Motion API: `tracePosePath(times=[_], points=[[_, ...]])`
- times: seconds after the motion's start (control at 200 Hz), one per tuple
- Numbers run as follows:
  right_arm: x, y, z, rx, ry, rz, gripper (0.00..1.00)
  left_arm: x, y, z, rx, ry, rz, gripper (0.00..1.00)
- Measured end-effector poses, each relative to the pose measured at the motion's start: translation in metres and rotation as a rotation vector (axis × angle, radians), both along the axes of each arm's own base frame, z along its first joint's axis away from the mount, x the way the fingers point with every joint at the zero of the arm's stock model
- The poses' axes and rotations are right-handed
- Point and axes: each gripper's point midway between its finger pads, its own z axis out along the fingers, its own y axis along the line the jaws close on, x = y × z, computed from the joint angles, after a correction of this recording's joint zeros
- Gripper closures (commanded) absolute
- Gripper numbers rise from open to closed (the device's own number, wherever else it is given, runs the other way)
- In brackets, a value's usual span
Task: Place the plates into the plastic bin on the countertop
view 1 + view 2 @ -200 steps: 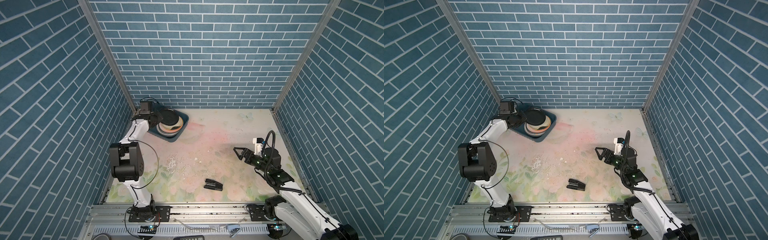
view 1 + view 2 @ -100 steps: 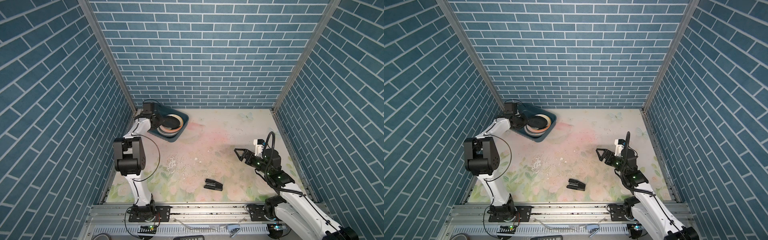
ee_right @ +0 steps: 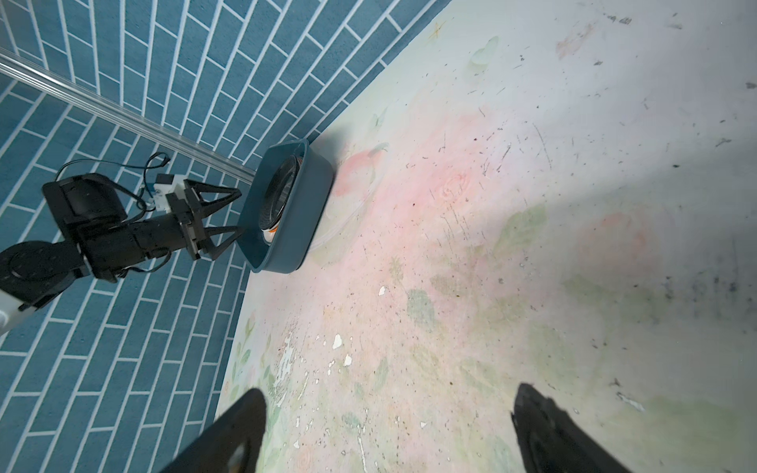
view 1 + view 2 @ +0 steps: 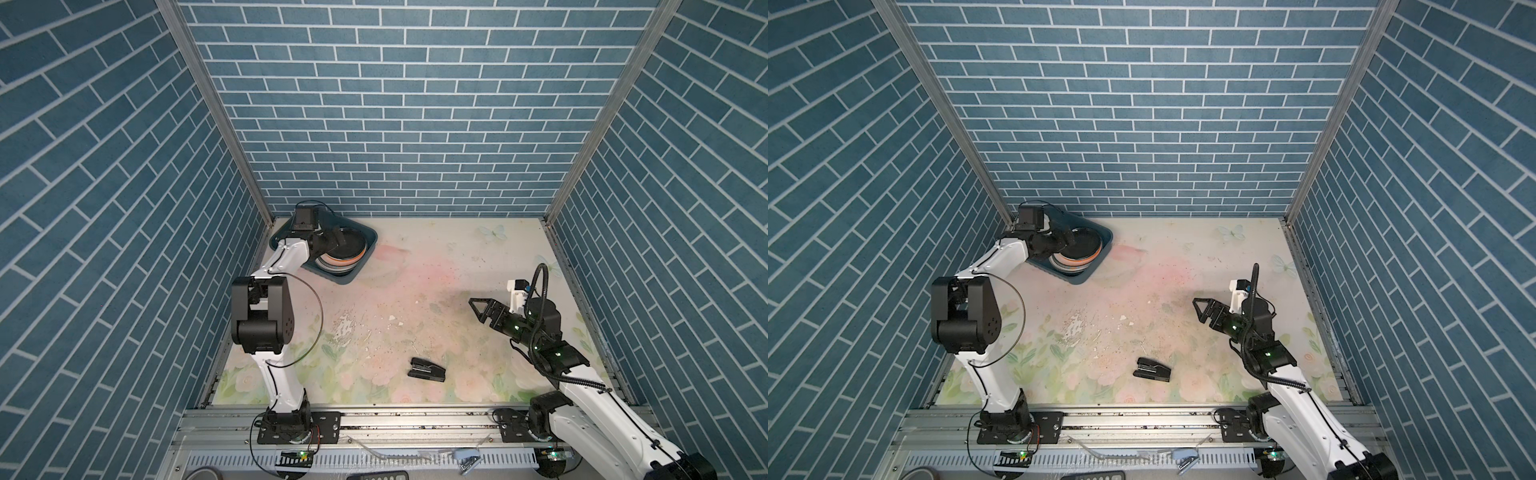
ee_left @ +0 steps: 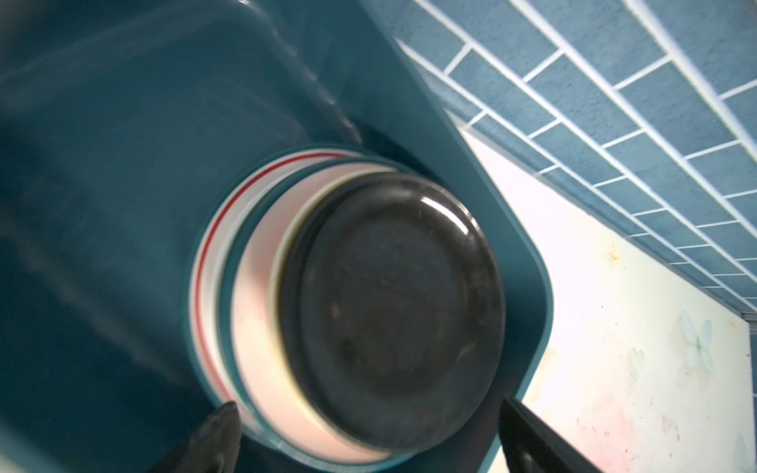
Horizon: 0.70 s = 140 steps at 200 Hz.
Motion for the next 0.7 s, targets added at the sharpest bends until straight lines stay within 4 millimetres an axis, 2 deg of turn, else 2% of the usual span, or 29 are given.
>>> tracePosePath(times=[0.25,0.355,0.545,0.7], points=[[0.002,-0.005,-0.011,-0.056,0.024,-0.007,0.06,-0.049,0.008,0.033,0.052,-0.195,0.043,0.0],[0.008,-0.009,-0.016,-0.112,0.043,-0.02,0.03,-0.076,0.011,0.029,0.074,-0.251,0.059,0.0],[0.029,-0.028,-0.01,-0.218,0.01,-0.095,0.02,-0.123,0.026,0.007,0.17,-0.3,0.077,0.0],[0.038,-0.053,-0.002,-0.315,-0.058,-0.199,0.02,-0.143,0.035,0.016,0.275,-0.388,0.066,0.01]])
